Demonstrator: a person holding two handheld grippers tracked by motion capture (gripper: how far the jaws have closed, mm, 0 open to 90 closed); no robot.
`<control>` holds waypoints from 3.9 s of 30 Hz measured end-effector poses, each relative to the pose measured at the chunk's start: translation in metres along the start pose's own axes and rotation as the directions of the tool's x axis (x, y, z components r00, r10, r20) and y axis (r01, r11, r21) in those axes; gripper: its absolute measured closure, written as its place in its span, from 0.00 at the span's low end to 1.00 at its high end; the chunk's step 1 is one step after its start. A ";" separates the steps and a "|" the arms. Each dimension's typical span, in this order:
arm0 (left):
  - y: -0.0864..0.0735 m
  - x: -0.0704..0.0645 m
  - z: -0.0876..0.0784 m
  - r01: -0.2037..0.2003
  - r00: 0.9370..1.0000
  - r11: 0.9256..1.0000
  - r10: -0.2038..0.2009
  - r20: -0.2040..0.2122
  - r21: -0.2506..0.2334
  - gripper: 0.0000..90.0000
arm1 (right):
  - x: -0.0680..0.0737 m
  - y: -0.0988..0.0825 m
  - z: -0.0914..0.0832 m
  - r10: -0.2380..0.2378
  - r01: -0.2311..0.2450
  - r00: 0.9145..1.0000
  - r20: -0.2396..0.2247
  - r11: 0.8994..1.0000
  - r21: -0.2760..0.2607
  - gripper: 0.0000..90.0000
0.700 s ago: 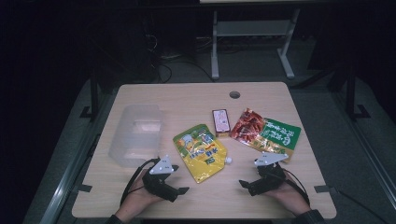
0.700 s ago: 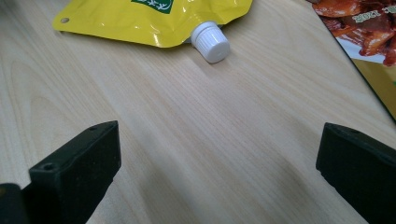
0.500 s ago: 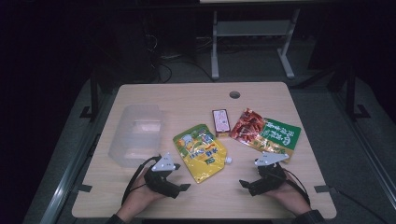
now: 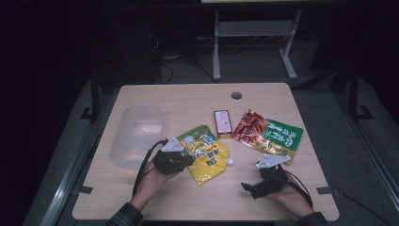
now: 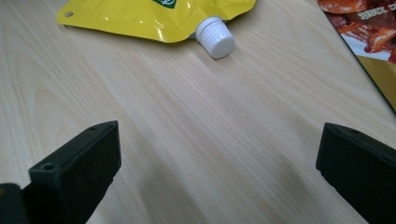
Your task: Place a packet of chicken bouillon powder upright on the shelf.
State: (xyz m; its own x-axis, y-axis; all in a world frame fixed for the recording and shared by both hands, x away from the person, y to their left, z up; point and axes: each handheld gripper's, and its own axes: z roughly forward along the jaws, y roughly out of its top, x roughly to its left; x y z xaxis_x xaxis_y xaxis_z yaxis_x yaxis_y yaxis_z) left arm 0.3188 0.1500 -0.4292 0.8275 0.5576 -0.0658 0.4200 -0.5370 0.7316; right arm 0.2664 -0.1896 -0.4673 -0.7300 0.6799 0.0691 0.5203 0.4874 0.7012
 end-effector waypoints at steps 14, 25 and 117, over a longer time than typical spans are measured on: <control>0.043 0.034 0.041 0.060 0.987 0.998 -0.058 -0.151 0.007 1.00 | 0.002 0.000 -0.001 0.001 -0.001 1.000 -0.016 1.000 0.008 0.00; 0.065 0.069 0.066 0.137 0.957 0.990 -0.127 -0.259 0.020 1.00 | 0.002 0.000 -0.002 -0.005 0.005 1.000 -0.027 1.000 0.006 0.00; 0.027 -0.010 0.019 -0.029 1.000 0.984 0.028 0.009 0.177 1.00 | -0.040 0.051 0.014 0.007 -0.011 0.996 0.088 0.999 0.051 1.00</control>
State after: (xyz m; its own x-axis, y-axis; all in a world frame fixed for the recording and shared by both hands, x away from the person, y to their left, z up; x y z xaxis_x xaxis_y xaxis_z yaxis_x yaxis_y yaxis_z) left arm 0.3285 0.1177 -0.4220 0.8421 0.5369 -0.0512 0.4551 -0.6565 0.6016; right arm 0.3283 -0.1847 -0.4443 -0.6850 0.7285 0.0113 0.5502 0.5070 0.6635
